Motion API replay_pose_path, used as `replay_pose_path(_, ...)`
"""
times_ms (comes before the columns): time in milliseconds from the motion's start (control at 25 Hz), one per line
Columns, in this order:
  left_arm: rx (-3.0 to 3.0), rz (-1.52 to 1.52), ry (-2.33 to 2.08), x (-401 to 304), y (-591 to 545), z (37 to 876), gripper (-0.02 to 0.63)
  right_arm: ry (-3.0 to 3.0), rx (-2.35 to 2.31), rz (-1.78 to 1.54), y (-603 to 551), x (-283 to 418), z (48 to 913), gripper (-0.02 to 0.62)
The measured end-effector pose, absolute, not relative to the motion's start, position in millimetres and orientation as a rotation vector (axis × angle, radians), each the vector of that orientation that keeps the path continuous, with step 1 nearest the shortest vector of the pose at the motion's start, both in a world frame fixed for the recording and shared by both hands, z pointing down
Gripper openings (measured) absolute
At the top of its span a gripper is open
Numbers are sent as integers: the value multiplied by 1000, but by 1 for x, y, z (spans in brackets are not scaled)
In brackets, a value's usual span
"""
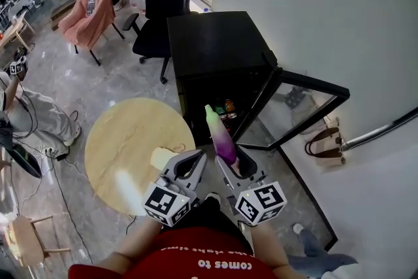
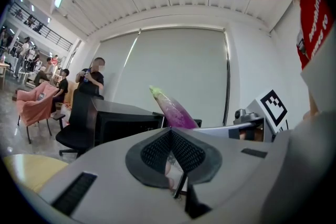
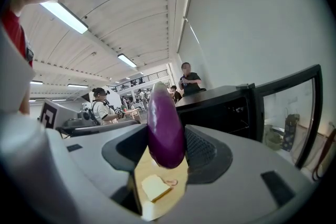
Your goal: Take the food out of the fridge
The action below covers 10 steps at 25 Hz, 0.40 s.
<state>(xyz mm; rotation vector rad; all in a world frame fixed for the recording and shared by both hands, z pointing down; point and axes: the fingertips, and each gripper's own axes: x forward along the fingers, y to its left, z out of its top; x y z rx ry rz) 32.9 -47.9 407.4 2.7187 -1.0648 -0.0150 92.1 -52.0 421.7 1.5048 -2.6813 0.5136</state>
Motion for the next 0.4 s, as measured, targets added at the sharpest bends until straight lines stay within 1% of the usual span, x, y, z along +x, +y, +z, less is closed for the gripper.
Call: replay_pose_path(400, 2728, -16, -1056, 32, -44, 406, 6, -2654, 1503, 418, -45, 92, 415, 221)
